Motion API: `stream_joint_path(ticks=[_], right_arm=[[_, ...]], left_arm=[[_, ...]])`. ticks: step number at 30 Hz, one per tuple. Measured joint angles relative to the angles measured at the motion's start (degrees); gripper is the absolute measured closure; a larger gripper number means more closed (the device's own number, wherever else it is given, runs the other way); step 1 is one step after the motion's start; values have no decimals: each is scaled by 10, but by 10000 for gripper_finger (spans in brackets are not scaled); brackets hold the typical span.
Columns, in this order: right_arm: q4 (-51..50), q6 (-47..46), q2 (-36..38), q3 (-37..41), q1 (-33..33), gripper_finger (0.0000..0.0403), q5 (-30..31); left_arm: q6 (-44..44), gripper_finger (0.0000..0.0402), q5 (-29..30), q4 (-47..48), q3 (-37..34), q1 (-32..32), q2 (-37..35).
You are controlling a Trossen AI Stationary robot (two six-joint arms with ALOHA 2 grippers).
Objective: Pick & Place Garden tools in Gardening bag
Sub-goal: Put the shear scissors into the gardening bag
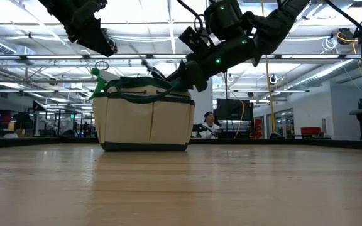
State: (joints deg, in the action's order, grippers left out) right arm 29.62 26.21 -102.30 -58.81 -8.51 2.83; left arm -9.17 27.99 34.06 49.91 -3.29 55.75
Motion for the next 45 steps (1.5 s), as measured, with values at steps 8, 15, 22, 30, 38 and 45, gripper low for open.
stream_joint_path(ticks=[8,15,22,30,38,45], right_arm=[[-7,4,1,0,0,259,1],[27,3,5,0,0,239,65],[2,3,6,0,0,329,74],[-3,64,6,0,13,393,62],[-23,95,27,1,42,402,61],[-49,118,89,1,54,395,61]], left_arm=[[0,289,0,2,0,0,0],[0,289,0,2,0,0,0],[0,289,0,2,0,0,0],[0,289,0,4,0,0,0],[0,289,0,4,0,0,0],[0,289,0,4,0,0,0]])
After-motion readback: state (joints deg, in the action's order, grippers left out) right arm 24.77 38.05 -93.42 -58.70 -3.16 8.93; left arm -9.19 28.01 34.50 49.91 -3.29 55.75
